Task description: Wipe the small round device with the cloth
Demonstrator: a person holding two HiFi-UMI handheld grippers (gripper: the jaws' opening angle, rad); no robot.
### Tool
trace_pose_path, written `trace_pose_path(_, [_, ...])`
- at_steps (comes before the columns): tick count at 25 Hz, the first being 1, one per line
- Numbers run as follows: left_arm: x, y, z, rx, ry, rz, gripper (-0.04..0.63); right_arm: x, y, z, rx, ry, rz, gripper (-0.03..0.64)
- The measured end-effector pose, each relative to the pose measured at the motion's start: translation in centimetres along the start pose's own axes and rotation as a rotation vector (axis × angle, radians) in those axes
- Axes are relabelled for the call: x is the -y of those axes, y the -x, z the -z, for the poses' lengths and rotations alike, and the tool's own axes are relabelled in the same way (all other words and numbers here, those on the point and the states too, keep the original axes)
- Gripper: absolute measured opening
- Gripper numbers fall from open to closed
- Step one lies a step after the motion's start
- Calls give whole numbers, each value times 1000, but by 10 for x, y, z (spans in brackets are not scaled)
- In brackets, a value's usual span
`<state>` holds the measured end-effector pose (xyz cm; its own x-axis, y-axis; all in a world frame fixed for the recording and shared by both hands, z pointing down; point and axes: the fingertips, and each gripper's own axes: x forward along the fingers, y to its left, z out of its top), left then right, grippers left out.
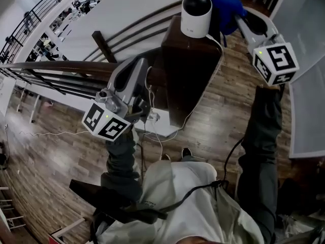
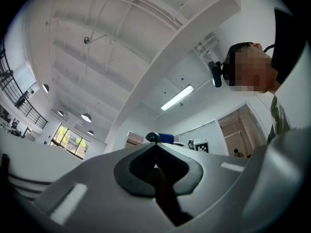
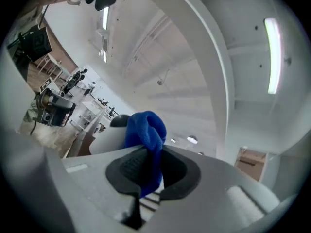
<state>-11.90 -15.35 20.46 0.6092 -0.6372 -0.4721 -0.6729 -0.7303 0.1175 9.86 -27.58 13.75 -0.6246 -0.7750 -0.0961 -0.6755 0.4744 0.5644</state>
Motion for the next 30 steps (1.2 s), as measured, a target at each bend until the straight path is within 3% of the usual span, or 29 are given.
trace_pose_path(3, [-4, 1, 0, 9, 4, -10, 3, -6, 12, -53, 75, 210, 62, 43])
trace_pose_path(5, [-4, 1, 2, 11, 12, -8, 3, -31, 8, -63, 9, 407, 46, 43])
trace_pose_path(7, [-1, 0, 7, 5, 20, 3, 3, -59, 5, -56, -48, 516, 18, 43])
trace_pose_path(15, [-1, -3, 11, 3, 23, 4, 3, -109, 20, -24, -76, 487, -177, 43])
trace_pose_path(18, [0, -6, 16, 0, 26, 2, 3, -100, 37, -21, -40, 398, -153, 43])
trace_pose_path(21, [-9, -2, 22, 4, 29, -2, 3, -73, 42, -10, -41, 240, -31, 43])
trace_pose_path(25, [-3, -4, 22, 3, 34, 15, 3, -14, 51, -14, 62, 110, 162, 44])
trace_pose_path(27, [-1, -4, 18, 2, 35, 18, 3, 13, 56, -12, 116, -50, 228, 43])
trace_pose_path(30, [0, -1, 14, 0, 39, 3, 3, 28, 69, 11, 165, -279, 241, 43])
